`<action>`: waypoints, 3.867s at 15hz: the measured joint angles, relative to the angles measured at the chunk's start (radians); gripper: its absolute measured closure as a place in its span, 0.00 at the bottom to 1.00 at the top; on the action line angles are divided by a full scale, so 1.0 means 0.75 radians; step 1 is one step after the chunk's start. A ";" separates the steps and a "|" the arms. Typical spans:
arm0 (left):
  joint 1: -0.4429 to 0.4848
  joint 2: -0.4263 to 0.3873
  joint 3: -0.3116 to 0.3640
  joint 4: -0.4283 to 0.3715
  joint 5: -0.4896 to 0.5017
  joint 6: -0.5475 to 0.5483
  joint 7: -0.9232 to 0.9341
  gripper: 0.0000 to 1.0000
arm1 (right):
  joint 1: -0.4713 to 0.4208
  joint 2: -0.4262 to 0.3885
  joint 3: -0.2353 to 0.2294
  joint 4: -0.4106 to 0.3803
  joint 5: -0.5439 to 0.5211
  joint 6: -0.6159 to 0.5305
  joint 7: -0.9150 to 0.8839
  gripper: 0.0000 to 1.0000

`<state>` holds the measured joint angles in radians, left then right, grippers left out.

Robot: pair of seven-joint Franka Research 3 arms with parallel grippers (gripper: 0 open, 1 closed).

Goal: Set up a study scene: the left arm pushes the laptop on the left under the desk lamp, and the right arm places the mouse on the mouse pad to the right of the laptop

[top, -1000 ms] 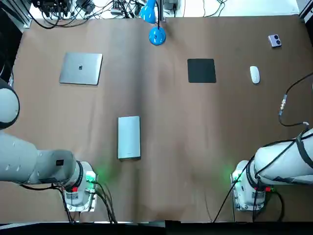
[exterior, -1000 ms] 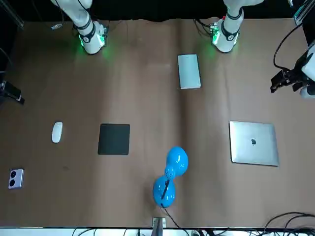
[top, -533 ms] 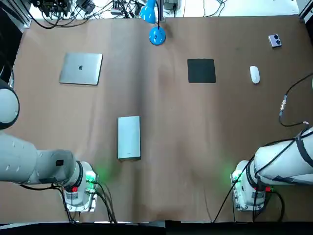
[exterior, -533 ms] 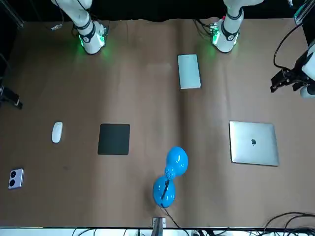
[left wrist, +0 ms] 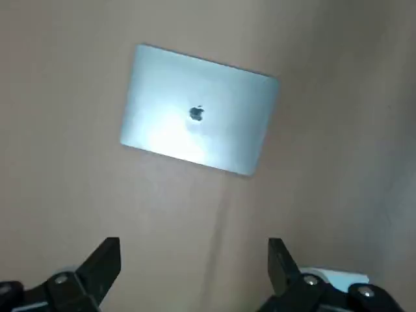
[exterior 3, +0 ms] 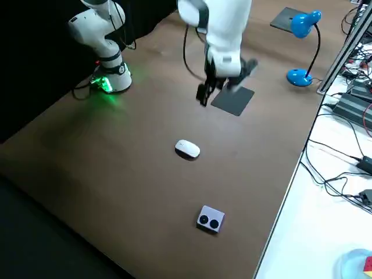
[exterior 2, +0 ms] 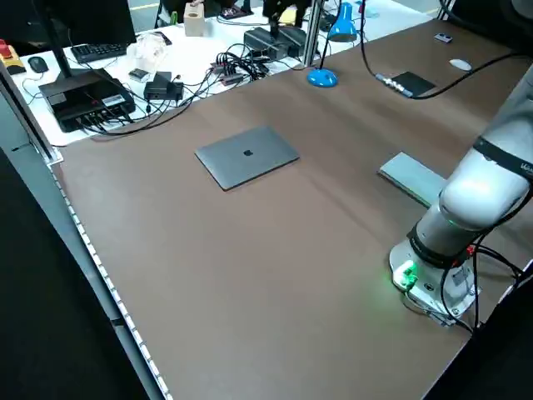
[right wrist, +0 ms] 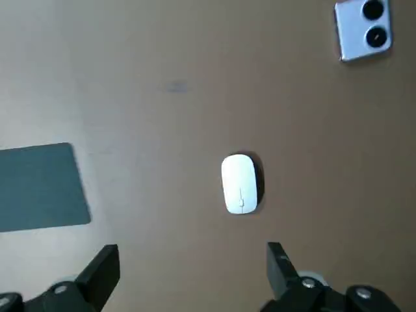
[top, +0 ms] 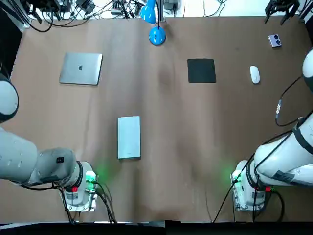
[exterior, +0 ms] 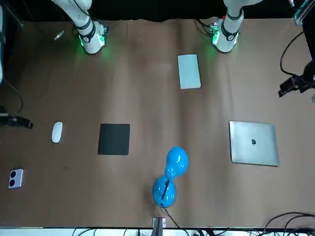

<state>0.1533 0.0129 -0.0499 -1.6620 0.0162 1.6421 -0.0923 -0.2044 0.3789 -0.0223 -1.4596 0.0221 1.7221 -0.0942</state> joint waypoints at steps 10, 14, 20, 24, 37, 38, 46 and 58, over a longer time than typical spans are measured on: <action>0.238 0.272 0.006 -0.015 0.003 0.241 -0.449 0.00 | -0.112 0.323 -0.003 -0.168 -0.010 0.482 -0.124 0.00; 0.321 0.451 0.013 -0.021 0.018 0.469 -0.646 0.00 | -0.121 0.326 -0.003 -0.316 -0.010 0.649 -0.207 0.00; 0.324 0.682 0.064 0.056 0.021 0.637 -0.992 0.00 | -0.124 0.326 -0.002 -0.468 -0.010 0.818 -0.242 0.00; 0.323 0.813 0.065 0.109 0.021 0.682 -1.148 0.00 | -0.123 0.325 0.001 -0.517 -0.010 0.849 -0.243 0.00; 0.357 1.018 0.072 0.115 0.021 0.957 -1.403 0.00 | -0.120 0.316 0.007 -0.527 -0.010 0.849 -0.243 0.37; 0.354 1.021 0.068 0.115 0.021 0.957 -1.403 0.00 | -0.120 0.314 0.008 -0.527 -0.010 0.849 -0.243 0.37; 0.344 1.054 0.037 0.114 0.020 0.976 -1.403 0.00 | -0.053 0.244 0.031 -0.456 -0.008 0.858 -0.138 0.37; 0.343 1.082 -0.004 0.071 -0.014 1.034 -1.406 0.00 | 0.449 0.203 0.079 -0.389 0.118 0.857 0.404 0.37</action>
<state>0.4109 0.8245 -0.0530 -1.6091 0.0053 2.4176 -1.1466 0.1327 0.5314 0.0368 -1.7514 0.1104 2.3651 0.2090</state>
